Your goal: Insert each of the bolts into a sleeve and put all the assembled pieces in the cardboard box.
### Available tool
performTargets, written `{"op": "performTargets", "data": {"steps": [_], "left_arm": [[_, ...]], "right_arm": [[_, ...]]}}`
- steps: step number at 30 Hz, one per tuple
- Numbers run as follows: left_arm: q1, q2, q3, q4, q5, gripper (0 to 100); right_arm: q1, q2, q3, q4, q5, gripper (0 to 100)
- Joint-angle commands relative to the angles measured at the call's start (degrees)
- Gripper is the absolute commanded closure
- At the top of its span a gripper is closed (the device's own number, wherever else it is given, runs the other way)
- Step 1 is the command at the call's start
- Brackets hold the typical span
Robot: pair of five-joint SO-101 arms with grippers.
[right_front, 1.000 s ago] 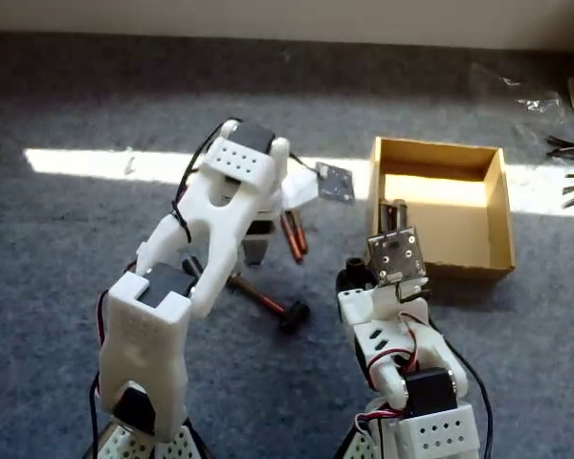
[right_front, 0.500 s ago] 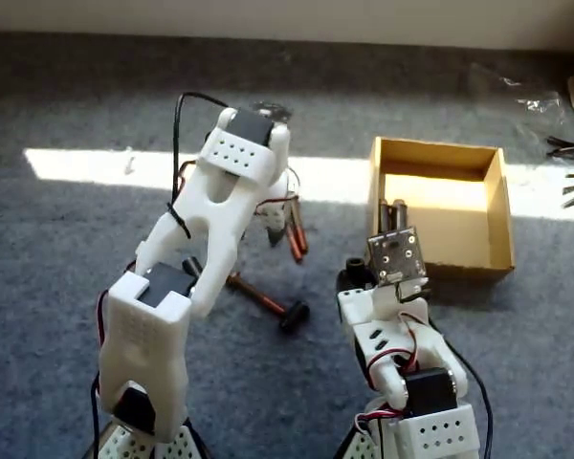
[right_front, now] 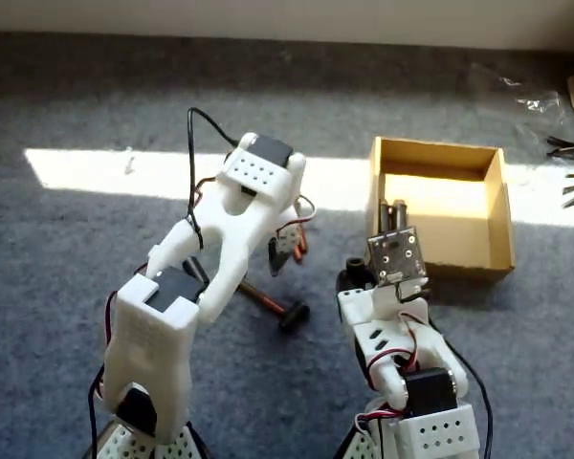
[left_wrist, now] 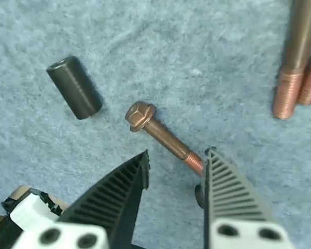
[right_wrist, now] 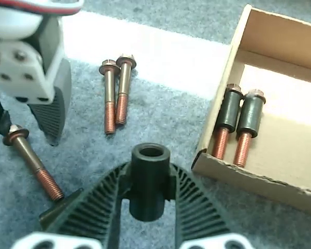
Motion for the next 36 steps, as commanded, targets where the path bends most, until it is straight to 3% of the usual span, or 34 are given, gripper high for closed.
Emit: {"op": "performTargets", "data": {"steps": [1,13,22,29,36], "left_arm": [[-0.1,-3.7,0.2,0.6,1.1,83],[-1.9,-4.1,1.5,0.7,1.1,83],[-0.2,-21.4,5.0,0.4,0.8,83],[-1.0,-22.5,12.9,0.2,1.1,83],[-2.0,-23.1,24.3,-14.2,1.5,83]], "right_arm": [[-0.3,-0.6,-0.5,-2.0,0.7,99.4],[-0.3,-0.6,-0.4,-2.0,0.7,99.4],[-0.3,-0.6,-0.4,-2.0,0.7,99.4],[-0.3,-0.6,-0.4,-2.0,0.7,99.4],[-0.3,-0.6,-0.4,-2.0,0.7,99.4]]}}
